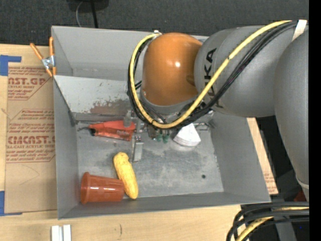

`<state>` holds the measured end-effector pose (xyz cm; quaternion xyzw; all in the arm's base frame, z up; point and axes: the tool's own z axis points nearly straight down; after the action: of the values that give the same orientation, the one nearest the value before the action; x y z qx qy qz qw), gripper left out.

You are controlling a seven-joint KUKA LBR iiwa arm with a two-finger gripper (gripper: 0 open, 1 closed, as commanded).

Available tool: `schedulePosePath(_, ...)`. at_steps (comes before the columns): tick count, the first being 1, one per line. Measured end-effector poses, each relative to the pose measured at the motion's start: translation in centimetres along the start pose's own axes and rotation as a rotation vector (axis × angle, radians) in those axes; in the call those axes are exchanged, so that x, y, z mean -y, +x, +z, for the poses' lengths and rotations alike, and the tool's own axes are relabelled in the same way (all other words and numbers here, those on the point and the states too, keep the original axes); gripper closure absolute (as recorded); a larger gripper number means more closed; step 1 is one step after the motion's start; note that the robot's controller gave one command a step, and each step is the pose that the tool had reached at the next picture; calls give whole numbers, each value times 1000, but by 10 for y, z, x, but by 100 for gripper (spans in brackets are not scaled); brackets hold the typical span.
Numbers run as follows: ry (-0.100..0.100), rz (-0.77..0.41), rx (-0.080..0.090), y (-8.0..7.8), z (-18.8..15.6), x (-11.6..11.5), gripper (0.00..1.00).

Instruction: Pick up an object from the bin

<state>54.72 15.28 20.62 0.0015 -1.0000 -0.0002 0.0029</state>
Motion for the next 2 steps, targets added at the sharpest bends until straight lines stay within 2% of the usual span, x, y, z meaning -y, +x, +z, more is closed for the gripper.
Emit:
schedulePosePath(1, -1, 2, 7, -1, -5, 1, 0)
schedulePosePath(2, -2, 90, 9, 11, 39, 9, 0)
